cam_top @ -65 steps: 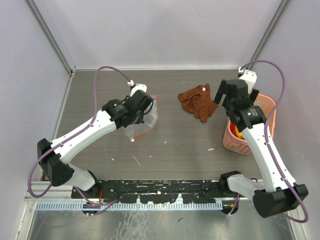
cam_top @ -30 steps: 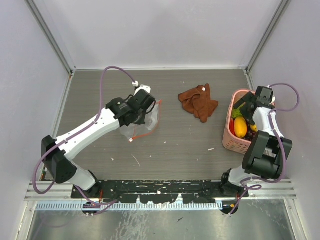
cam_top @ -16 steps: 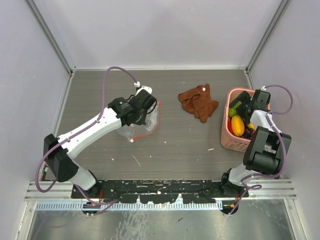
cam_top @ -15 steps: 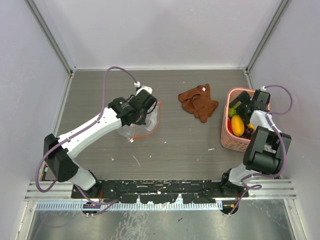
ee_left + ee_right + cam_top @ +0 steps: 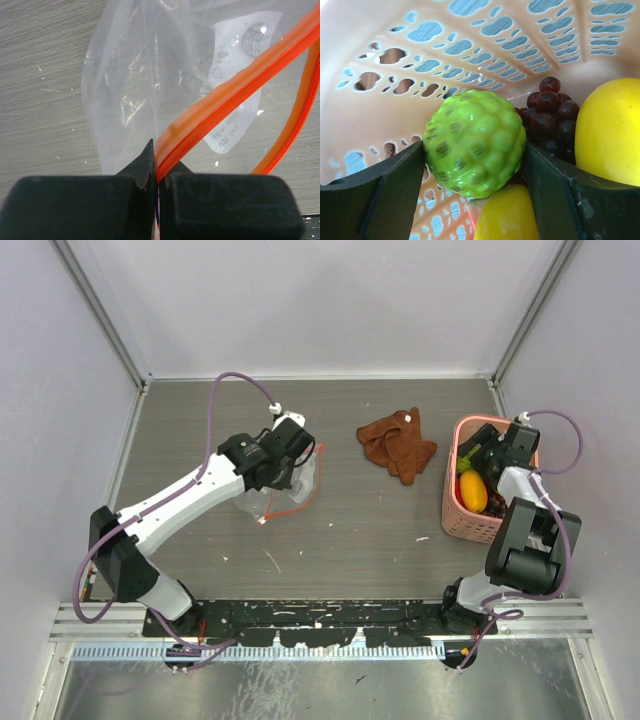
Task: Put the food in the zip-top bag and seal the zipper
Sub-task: Pick up the fake fruit from the bin.
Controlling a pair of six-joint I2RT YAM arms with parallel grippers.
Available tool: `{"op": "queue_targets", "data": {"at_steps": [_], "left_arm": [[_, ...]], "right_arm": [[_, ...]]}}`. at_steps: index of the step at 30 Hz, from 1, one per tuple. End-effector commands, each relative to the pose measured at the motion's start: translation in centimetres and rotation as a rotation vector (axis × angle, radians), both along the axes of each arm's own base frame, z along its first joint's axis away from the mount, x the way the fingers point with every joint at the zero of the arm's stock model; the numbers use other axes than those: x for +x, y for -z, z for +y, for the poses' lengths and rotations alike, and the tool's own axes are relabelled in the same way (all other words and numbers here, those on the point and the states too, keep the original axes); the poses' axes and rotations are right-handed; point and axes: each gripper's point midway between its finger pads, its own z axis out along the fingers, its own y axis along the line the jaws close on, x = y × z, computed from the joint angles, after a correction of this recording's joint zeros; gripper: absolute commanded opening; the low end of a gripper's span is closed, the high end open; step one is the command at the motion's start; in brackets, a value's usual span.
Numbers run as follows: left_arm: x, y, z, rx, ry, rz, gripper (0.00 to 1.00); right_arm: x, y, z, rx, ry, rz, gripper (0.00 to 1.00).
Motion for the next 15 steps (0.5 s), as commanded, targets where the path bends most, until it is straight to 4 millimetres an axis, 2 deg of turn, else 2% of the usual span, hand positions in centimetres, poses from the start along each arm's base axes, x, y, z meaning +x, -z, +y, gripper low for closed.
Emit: {"op": "queue_targets", "data": {"at_steps": [1,15], "left_arm": [[0.7,-2.5,0.1,-0.027,-0.011,-0.061,0.00],[0.8,-4.7,0.8,-0.059,0.014,-0.139,0.00]], "right_arm": [[0.2,-4.5,-0.6,-0.092,0.011,-0.126,0.51],[-3.2,-9.6,-0.3,-0.186,0.097,-0.217,0.38]]}}
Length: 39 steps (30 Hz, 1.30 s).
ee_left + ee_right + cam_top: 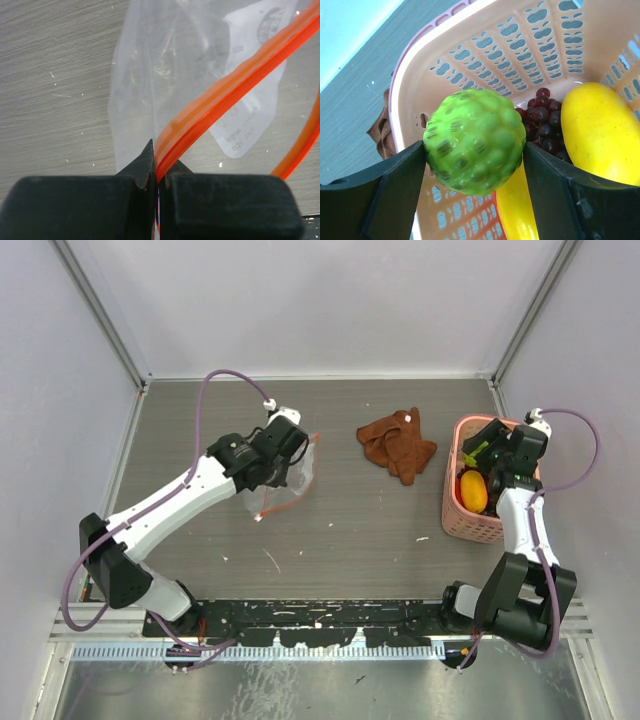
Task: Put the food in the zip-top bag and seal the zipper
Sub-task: Pick up the fake fruit from the bin, then place the fake fruit in the zipper food storage bag.
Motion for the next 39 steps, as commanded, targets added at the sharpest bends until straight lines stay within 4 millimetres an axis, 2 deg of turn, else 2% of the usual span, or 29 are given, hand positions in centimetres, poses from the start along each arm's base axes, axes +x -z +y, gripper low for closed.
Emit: {"op": "queue_targets", "data": {"at_steps": [1,5,11,19,26,39], "left_arm": [[0.8,-3.4,-0.1,-0.075,0.014,-0.105,0.00],[0.5,-2.9,-1.2,-0.111,0.063,-0.084,0.00],[0.3,-2.3,-1.2,-0.074,0.099,-0.059,0.00],[0.6,-2.4,-2.6,-0.085,0.141,-0.019,0.00],[0.7,-3.0,-3.7,-0.083,0.172,0.021,0.00],[1.1,-2.5,-5.2,-0.037,0.194,0.119,0.00]], "right_arm": [[-1.1,-3.2,-0.1,-0.066,0.040,-0.069,0.37],[-2.6,-5.3,0.7,-0.107,0.038,-0.103,0.36],[-4.6,-8.1,1.8,-0.173,0.012,-0.176,0.33],[-5.6,-9.0,3.1,-0.187,-0.036,-0.229,0.25],[-5.7,-11.4,8.0,-0.172,-0.245,-0.332,0.22],[-6.7,-16.1,16.9,-0.150,-0.568,-0.614,0.19]]}}
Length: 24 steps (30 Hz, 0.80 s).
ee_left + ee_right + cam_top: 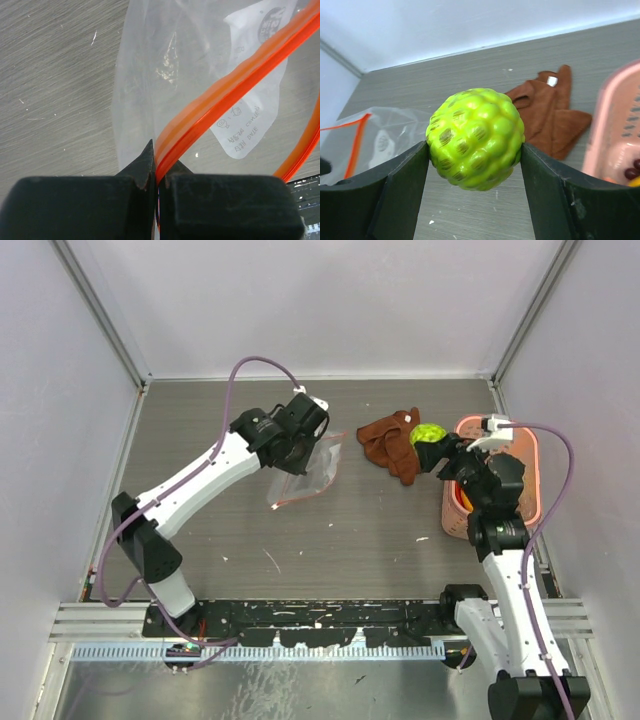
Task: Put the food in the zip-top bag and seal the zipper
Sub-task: Place the fake fruit in the zipper food storage bag.
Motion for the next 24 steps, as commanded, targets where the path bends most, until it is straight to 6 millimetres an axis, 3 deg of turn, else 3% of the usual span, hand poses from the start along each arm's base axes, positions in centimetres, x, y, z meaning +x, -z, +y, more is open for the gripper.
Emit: {"op": "queue_targets", "data": {"at_steps": [1,10,16,24], "left_arm": [[-0.1,-1.0,-0.1,0.012,0.020,0.019,0.00],[-0.2,-0.5,-1.4,-0.015,0.014,0.080,0.00],[-0.1,-1.5,-3.4,-0.099,0.017,0.104,0.00],[0.0,-2.1,-4.4,-0.129,0.021,0.122,0.00]], "right_arm": [[-0.7,-5.1,3.4,0.011,-0.139,-0.207,0.19],[-2.3,-8.0,9.8,0.074,-0.343,-0.357,0.19],[-2.9,-8.6,12.5,0.085,-0.426,-0.403,0.19],[-3.2,-6.9,16.0,0.086,-0.526,-0.389,0.19]]}}
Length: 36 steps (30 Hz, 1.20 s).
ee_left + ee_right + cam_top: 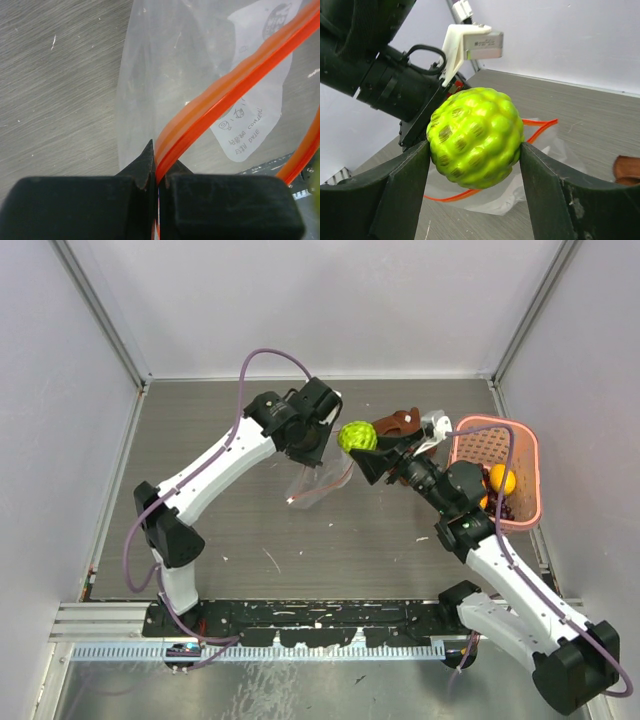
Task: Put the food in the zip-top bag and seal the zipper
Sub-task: Place the fake fruit in the zipper food storage bag.
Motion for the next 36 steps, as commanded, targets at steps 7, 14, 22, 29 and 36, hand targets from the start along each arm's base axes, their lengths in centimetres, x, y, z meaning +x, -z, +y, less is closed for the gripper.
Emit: {"op": "queue_targets", "data": {"at_steps": [7,14,22,29,36], "left_arm": [[0.0,-1.8,-1.4,-0.082,0.031,-0.006,0.00],[-0.7,-2.3,-1.2,-0.115,0.044,-0.007,0.00],[-2.0,-2.2,-1.9,-0.171,0.084,0.038,0.00],[-2.2,-1.5,-1.9,-0.161,0.093,0.054,0.00],[-1.4,-1.4,-0.6,-0.137,0.061,0.031,0.00]], "right_arm": [[0.6,1.7,3.2,-0.025,-0.055,-0.031,0.19],[1.4,6.4,3.9,-0.117,-0.032,0.065,0.19],[2.1,8.5,4.5,-0.194,-0.041,0.136,0.34],[2.4,7.8,5.0,-0.223,-0.054,0.169,0.77],[1.9,5.9,4.8,-0.221,-0.063,0.198,0.95]]}}
